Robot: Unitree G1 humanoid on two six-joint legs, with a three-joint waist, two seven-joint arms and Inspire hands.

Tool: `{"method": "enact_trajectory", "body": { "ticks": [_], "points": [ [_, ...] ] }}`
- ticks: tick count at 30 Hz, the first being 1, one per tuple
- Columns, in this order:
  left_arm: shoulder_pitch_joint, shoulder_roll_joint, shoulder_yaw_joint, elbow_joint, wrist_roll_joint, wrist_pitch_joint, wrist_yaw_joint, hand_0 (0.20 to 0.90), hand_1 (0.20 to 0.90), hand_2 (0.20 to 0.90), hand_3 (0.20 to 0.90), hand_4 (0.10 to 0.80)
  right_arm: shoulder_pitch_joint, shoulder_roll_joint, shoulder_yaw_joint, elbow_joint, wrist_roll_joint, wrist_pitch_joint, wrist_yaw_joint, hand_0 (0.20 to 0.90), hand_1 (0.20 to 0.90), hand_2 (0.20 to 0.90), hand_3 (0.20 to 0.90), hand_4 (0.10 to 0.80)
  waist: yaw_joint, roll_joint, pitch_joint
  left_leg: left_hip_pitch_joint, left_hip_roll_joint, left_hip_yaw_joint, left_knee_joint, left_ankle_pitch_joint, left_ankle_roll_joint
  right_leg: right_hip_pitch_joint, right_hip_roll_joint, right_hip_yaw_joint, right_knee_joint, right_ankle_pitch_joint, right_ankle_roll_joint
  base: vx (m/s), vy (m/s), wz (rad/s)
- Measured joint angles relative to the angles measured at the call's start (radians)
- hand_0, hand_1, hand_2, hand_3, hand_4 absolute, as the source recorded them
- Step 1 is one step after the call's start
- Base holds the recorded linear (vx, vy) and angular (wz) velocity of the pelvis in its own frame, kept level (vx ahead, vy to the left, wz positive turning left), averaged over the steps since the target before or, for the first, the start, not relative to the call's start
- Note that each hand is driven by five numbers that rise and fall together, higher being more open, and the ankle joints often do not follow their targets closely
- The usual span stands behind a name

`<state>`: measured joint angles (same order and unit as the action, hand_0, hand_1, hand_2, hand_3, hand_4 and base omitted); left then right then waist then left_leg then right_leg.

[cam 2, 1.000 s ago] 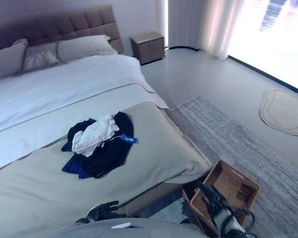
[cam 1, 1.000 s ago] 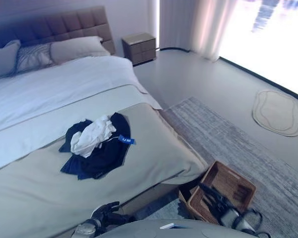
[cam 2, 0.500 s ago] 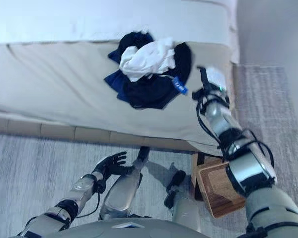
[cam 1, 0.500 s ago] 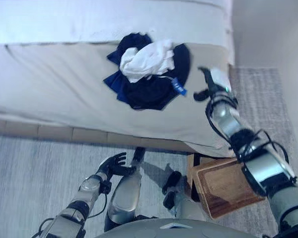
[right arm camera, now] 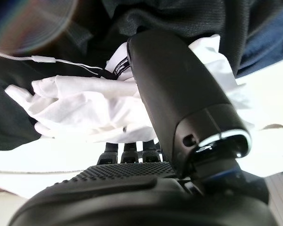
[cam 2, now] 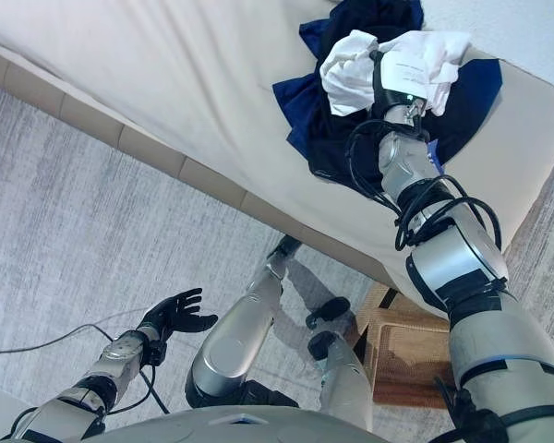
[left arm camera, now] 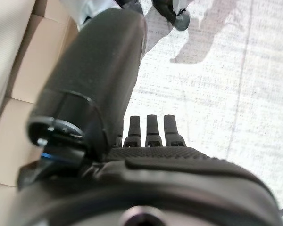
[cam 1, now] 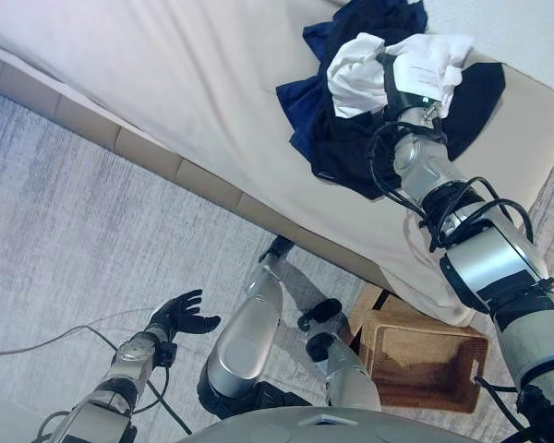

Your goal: Pick up the clothes from the bed and place them into the basket

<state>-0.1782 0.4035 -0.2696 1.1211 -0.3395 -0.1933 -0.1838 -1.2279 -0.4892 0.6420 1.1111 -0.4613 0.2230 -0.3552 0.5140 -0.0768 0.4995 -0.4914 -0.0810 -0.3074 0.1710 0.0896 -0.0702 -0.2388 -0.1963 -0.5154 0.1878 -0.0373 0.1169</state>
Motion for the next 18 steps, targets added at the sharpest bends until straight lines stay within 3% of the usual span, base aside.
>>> {"method": "enact_trajectory", "body": {
  "ticks": [1,2,6,10,13,18],
  "points": [
    [0.000,0.000,0.000,-0.007,-0.011,-0.009,-0.002,0.900,0.900,0.900,0.900,0.800,-0.017,-0.001,0.003,0.014,-0.003,0.023,0.024,0.653,0.653,0.653,0.612,0.512,-0.001,0.000,0.000,-0.009,-0.006,-0.001,0.004,-0.003,0.005,-0.006,-0.005,-0.003,0.007,-0.015,-0.005,0.006,-0.040,0.15],
    [-0.001,0.000,0.000,-0.012,-0.017,-0.014,-0.002,0.900,0.900,0.900,0.900,0.800,-0.030,-0.001,0.004,0.031,-0.004,0.037,0.042,0.300,0.300,0.300,0.200,0.100,0.002,0.000,0.000,-0.016,-0.009,-0.002,0.007,-0.003,0.005,-0.008,-0.008,-0.009,0.007,-0.025,-0.006,0.013,-0.047,0.14],
    [0.003,0.002,0.006,-0.027,-0.032,-0.026,0.000,0.900,0.900,0.900,0.900,0.800,-0.080,-0.001,0.035,0.062,0.000,0.102,0.119,0.300,0.300,0.300,0.200,0.100,0.007,0.000,0.000,-0.034,-0.004,-0.016,0.018,-0.003,0.005,-0.015,-0.002,-0.021,0.006,-0.037,-0.012,0.011,-0.049,0.09],
    [0.019,0.000,0.007,-0.045,-0.032,-0.026,0.001,0.900,0.900,0.900,0.900,0.800,-0.091,-0.005,0.033,0.035,0.082,0.099,0.052,0.300,0.300,0.300,0.200,0.100,0.006,0.000,0.000,-0.034,0.004,-0.007,0.023,-0.003,0.005,-0.015,0.002,-0.017,0.006,-0.039,-0.015,0.016,-0.042,-0.05],
    [0.034,-0.002,0.038,-0.046,-0.031,-0.027,0.002,0.900,0.900,0.900,0.900,0.800,-0.075,-0.042,0.019,-0.138,0.196,0.073,-0.071,0.300,0.300,0.300,0.200,0.100,-0.014,-0.002,0.001,-0.023,0.012,0.013,0.032,-0.001,0.008,-0.006,0.006,-0.002,0.002,-0.036,-0.011,0.064,-0.068,-0.16],
    [0.082,0.001,0.121,-0.047,0.002,-0.021,0.032,0.900,0.900,0.900,0.900,0.800,0.082,-0.108,-0.215,-0.628,0.244,-0.018,-0.209,0.300,0.300,0.300,0.200,0.100,-0.047,-0.023,0.009,0.115,0.032,0.087,0.007,-0.007,0.034,0.114,0.032,0.071,-0.080,-0.007,-0.028,0.073,-0.043,-0.36]
  ]
}}
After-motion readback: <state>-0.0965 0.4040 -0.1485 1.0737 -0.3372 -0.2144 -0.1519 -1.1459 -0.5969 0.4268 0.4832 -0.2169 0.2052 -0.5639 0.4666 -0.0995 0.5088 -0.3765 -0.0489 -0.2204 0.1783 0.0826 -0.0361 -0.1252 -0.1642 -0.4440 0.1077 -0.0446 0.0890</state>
